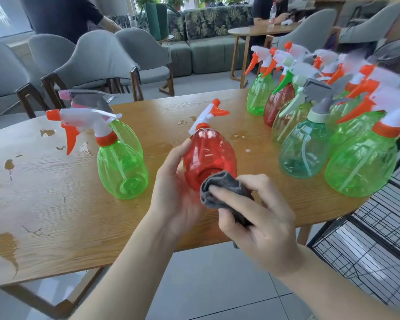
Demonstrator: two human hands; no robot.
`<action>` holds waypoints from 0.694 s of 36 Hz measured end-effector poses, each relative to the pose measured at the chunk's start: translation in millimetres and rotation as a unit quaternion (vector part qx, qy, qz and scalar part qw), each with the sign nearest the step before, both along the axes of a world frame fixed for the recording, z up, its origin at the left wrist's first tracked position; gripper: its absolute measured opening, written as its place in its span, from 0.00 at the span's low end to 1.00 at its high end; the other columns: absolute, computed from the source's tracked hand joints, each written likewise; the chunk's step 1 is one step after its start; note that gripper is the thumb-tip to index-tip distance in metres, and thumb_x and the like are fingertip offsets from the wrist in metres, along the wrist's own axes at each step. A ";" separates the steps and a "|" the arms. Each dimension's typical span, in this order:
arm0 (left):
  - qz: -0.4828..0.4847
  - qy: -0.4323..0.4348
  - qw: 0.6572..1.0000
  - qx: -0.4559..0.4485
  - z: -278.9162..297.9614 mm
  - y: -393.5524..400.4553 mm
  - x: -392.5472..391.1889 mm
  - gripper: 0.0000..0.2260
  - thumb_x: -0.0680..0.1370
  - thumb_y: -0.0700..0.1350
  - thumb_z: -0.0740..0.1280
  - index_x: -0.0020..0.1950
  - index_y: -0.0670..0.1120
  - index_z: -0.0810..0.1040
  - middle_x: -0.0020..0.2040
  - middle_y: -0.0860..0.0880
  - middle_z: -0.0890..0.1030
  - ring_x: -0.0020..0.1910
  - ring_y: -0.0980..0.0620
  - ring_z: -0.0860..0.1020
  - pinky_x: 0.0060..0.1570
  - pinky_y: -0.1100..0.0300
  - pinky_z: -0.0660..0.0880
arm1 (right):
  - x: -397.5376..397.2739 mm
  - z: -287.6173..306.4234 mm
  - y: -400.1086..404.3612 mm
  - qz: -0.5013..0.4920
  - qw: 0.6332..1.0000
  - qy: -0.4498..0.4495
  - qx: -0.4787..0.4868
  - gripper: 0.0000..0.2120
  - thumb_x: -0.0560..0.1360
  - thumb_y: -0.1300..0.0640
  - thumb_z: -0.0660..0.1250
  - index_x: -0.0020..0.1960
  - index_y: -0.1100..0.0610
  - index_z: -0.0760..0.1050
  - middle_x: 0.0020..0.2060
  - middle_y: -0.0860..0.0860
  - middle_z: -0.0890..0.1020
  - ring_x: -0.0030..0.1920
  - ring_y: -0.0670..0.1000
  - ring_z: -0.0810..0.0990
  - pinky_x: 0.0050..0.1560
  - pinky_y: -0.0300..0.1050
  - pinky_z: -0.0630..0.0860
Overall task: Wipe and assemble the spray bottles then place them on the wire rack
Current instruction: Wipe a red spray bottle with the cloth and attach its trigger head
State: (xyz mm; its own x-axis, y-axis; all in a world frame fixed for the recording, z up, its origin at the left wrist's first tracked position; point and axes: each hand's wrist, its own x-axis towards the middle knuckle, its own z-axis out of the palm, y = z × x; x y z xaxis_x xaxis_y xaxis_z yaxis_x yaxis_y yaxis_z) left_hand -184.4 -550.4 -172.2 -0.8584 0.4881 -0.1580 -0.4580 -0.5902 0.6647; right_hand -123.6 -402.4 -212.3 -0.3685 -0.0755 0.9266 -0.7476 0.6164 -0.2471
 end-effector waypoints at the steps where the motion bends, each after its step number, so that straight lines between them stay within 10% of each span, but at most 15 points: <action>1: -0.006 0.001 1.000 0.000 -1.4 0.3 -1.3 0.34 0.75 0.57 0.71 0.74 0.36 0.73 0.65 0.36 0.77 0.63 0.40 0.76 0.72 0.47 0.70 | -0.3 -1.6 0.9 -0.005 1.000 0.017 0.024 0.10 0.81 0.60 0.68 0.62 0.57 0.81 0.51 0.54 0.79 0.46 0.54 0.81 0.48 0.49 0.79; 11: -0.034 -0.033 0.994 0.097 -4.3 15.4 0.5 0.21 0.78 0.53 0.66 0.51 0.34 0.83 0.50 0.39 0.82 0.48 0.45 0.84 0.56 0.54 0.81 | -17.1 9.6 3.6 -0.117 0.988 0.046 0.093 0.09 0.81 0.60 0.71 0.60 0.55 0.85 0.49 0.58 0.84 0.50 0.57 0.77 0.50 0.57 0.78; 15: -0.036 -0.021 0.992 0.118 -5.7 17.1 -3.3 0.21 0.79 0.51 0.67 0.60 0.34 0.80 0.56 0.37 0.82 0.54 0.43 0.83 0.62 0.52 0.79 | -22.0 17.4 8.7 -0.139 0.987 0.044 0.065 0.10 0.81 0.62 0.71 0.61 0.59 0.84 0.50 0.60 0.84 0.49 0.58 0.77 0.50 0.58 0.78; 19: 0.022 -0.015 0.995 0.101 -8.4 20.4 -9.1 0.42 0.73 0.48 0.76 0.82 0.40 0.60 0.70 0.36 0.73 0.62 0.41 0.78 0.55 0.47 0.83 | -24.6 16.6 16.2 -0.168 0.985 0.027 0.038 0.09 0.79 0.64 0.71 0.58 0.63 0.85 0.48 0.61 0.83 0.44 0.60 0.79 0.48 0.55 0.79; 25: 0.073 -0.001 0.992 0.106 -13.8 24.4 -15.7 0.37 0.78 0.46 0.72 0.83 0.47 0.59 0.63 0.39 0.76 0.55 0.41 0.81 0.51 0.46 0.82 | -18.7 2.3 16.0 -0.172 0.984 -0.035 0.015 0.08 0.76 0.62 0.71 0.52 0.63 0.86 0.43 0.58 0.82 0.41 0.59 0.82 0.43 0.55 0.80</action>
